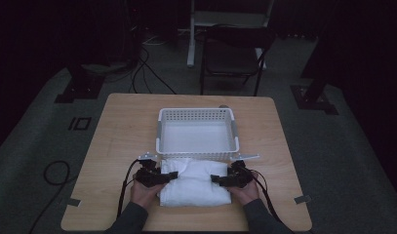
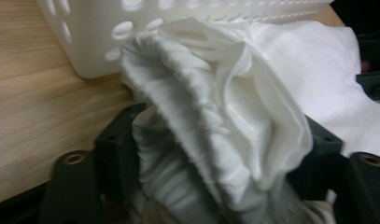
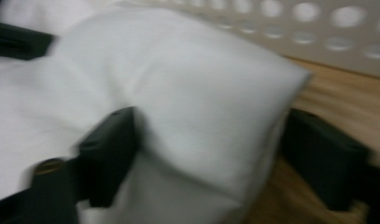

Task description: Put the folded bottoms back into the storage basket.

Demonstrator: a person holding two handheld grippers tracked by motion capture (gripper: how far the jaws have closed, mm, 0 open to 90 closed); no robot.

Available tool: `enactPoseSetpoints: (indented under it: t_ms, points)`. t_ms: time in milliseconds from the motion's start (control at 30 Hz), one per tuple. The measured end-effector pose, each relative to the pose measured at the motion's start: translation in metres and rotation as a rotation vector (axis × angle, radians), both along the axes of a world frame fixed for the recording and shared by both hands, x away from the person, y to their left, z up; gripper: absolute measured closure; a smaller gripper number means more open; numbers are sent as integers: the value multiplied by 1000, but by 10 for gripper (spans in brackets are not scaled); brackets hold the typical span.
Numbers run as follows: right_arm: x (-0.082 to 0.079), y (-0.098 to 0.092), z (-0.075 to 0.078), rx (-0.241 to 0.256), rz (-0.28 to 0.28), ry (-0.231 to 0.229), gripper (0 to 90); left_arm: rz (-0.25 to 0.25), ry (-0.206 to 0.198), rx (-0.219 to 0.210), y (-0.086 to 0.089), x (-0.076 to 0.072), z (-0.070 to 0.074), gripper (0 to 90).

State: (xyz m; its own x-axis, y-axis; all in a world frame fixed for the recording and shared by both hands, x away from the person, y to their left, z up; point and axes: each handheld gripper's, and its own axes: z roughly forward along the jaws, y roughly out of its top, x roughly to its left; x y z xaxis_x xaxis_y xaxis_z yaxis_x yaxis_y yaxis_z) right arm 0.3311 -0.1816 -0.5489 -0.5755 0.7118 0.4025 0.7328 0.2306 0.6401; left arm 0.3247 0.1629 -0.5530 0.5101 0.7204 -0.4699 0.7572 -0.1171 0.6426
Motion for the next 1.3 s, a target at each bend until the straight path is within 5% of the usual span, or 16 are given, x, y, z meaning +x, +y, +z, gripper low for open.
enactPoseSetpoints:
  t_ms: [67, 233, 367, 700, 1067, 1300]
  points:
    - [2, -5, -5, 95, 21, 49, 375, -11, -2, -4, 0, 0, 1, 378]
    - [4, -8, -7, 165, 31, 91, 553, -29, -17, 6, -4, -3, 4, 500]
    - [-1, -4, 0, 124, 37, 33, 651, -32, -63, 59, -10, -9, 11, 583]
    - [-18, 8, 17, -23, 40, -118, 683, -33, -173, 142, -20, -26, 27, 634]
    - [-24, 8, 27, -14, 37, -142, 687, -27, -232, 161, -23, -38, 38, 636]
    - [-28, 5, 34, 10, 36, -150, 689, -24, -250, 137, -21, -43, 45, 639]
